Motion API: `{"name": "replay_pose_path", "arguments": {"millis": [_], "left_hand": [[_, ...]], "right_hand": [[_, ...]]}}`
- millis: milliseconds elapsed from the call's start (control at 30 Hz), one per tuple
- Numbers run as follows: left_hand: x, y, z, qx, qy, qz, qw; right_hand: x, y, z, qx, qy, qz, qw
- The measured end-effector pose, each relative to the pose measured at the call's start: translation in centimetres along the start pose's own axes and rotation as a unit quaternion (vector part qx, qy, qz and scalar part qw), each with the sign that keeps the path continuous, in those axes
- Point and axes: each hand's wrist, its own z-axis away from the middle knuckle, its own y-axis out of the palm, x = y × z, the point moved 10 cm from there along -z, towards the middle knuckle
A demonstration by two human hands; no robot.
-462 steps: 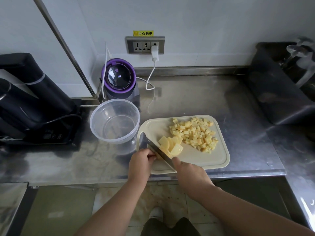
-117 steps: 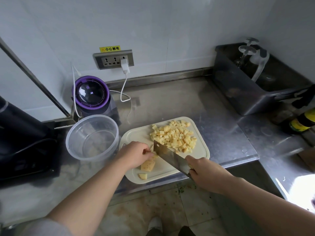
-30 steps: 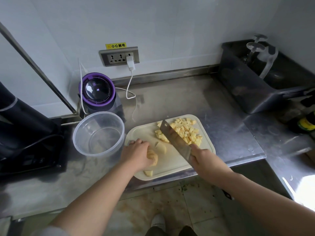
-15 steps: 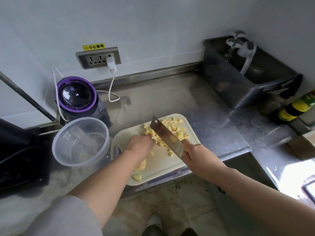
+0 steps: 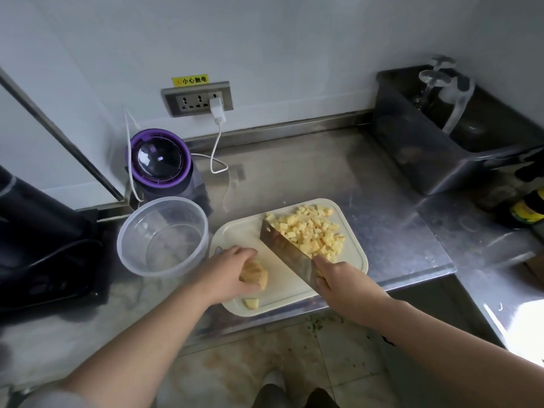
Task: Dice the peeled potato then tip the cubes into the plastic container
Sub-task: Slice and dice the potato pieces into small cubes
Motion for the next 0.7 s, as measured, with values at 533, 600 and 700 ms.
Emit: {"name": "replay_pose_path", "arguments": {"millis": [533, 600, 700], "left_hand": [[0.9, -2.3, -2.7, -0.115, -0.042, -0.074, 0.99], [0.9, -2.3, -2.7, -0.116, -0.029, -0.05, 0.992], [0.8, -3.0, -0.8, -0.182, -0.019, -0.034, 0.983]], "right_hand": [[-0.3, 0.3, -0.8, 0.005, 0.006, -0.015, 1.0], [-0.4, 0.3, -0.9, 0.004, 0.006, -0.014, 1.0], [-0.6, 0.3, -0.8, 0.005, 0.005, -0.009, 1.0]]}}
